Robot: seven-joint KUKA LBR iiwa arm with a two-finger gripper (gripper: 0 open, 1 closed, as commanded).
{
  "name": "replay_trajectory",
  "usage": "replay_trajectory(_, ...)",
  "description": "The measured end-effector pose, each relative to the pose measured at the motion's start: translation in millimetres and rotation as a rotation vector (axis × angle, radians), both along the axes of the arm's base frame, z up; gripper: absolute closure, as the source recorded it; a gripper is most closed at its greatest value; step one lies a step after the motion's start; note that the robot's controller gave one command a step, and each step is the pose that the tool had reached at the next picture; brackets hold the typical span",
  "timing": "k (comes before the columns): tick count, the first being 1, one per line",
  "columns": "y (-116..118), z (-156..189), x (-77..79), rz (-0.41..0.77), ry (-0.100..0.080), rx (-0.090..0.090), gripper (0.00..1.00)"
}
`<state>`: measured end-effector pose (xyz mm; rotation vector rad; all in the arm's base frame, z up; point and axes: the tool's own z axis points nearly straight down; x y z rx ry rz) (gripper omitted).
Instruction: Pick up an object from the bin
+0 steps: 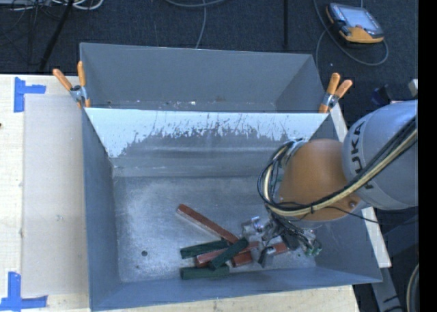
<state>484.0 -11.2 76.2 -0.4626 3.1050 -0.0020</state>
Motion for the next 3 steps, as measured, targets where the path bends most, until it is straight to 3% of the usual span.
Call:
replay_trajectory(2,1.2,92.6,1.7,0.002,-0.001,0.001,1.0)
replay_trajectory(3,1.9,113.8,2.2,0.002,0.0,0.001,1.0)
